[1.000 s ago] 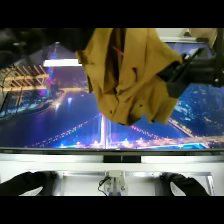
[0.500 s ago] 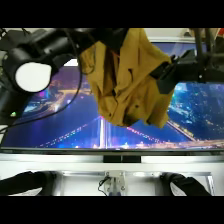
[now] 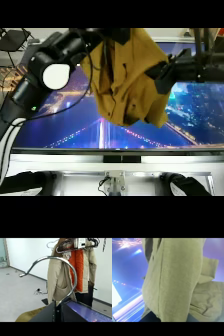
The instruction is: Fold the shirts.
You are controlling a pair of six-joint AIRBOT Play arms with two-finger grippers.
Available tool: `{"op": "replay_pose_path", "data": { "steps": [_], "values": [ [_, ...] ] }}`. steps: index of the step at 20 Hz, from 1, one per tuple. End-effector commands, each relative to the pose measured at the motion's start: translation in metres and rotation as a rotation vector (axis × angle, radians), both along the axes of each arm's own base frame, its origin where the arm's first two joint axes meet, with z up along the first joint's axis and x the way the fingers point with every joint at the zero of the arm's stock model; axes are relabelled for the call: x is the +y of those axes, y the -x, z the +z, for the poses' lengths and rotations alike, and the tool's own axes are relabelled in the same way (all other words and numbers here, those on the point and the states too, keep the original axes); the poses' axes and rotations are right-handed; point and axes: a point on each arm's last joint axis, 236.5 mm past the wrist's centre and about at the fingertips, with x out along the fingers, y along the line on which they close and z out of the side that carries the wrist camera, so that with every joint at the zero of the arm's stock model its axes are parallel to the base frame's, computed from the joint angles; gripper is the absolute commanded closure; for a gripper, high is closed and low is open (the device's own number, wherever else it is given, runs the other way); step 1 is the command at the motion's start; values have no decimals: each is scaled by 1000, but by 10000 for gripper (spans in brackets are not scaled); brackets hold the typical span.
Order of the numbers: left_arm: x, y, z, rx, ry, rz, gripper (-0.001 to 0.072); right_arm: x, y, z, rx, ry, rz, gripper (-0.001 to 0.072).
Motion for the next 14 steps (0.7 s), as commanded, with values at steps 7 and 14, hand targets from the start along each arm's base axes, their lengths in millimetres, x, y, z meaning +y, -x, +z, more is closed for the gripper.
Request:
{"op": "replay_pose_path", "data": {
  "steps": [7, 14],
  "values": [
    [47, -32, 3, 123, 120, 62, 655, 13, -7, 44, -90, -174, -37, 238],
    [44, -27, 6, 152, 158, 42, 655, 43, -29, 23, -76, -178, 10, 469]
  ]
}}
